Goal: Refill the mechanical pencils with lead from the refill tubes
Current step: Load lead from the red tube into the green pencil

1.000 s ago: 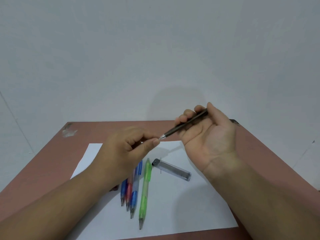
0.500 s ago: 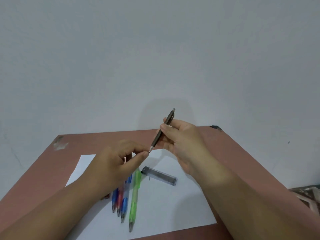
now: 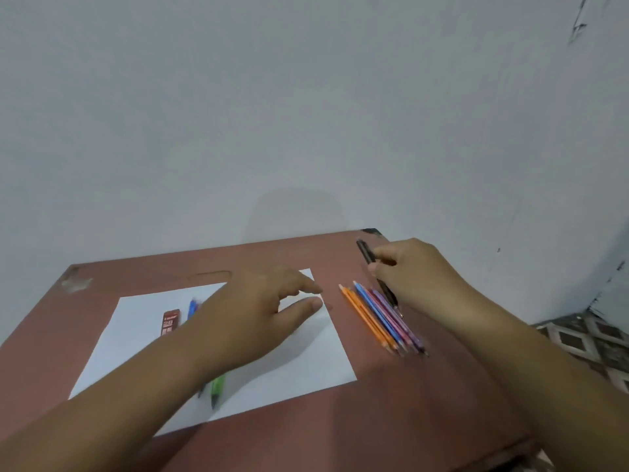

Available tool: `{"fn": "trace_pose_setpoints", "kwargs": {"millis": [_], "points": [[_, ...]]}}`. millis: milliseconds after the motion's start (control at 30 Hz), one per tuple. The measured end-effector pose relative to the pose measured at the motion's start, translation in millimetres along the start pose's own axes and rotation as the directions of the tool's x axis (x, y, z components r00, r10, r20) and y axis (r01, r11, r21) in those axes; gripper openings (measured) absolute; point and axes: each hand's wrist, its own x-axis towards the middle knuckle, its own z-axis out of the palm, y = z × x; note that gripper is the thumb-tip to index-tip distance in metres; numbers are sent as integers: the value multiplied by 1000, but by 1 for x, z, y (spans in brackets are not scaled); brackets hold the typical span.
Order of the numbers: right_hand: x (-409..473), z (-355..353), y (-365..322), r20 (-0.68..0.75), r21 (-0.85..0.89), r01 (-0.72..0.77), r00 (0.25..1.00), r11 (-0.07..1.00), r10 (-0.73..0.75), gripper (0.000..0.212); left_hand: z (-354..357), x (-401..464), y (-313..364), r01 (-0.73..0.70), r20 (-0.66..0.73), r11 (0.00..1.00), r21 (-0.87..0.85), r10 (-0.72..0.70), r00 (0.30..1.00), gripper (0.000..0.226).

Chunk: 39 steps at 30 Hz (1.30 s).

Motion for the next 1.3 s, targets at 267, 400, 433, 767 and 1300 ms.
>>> {"fn": "trace_pose_setpoints", "kwargs": {"millis": [267, 400, 433, 767, 1300], "points": [[-25, 2, 51, -34, -198, -84, 996, 977, 79, 22, 58, 30, 39, -83, 184, 990, 116, 61, 981, 61], [-26, 11, 52, -34, -195, -80, 997, 978, 74, 23, 71, 33, 44, -84, 211, 985, 151, 51, 976, 66], [-25, 13, 51, -29, -198, -80, 997, 977, 76, 24, 71, 33, 45, -89, 211, 982, 169, 52, 976, 66], [-28, 26, 50, 4, -260, -63, 998, 963, 66, 30, 60, 24, 43, -83, 219, 986, 144, 50, 974, 65], [-21, 57, -15, 102, -270, 513, 857, 815, -506, 26, -48, -95, -94, 258, 6, 941, 219, -265, 964, 71]]}}
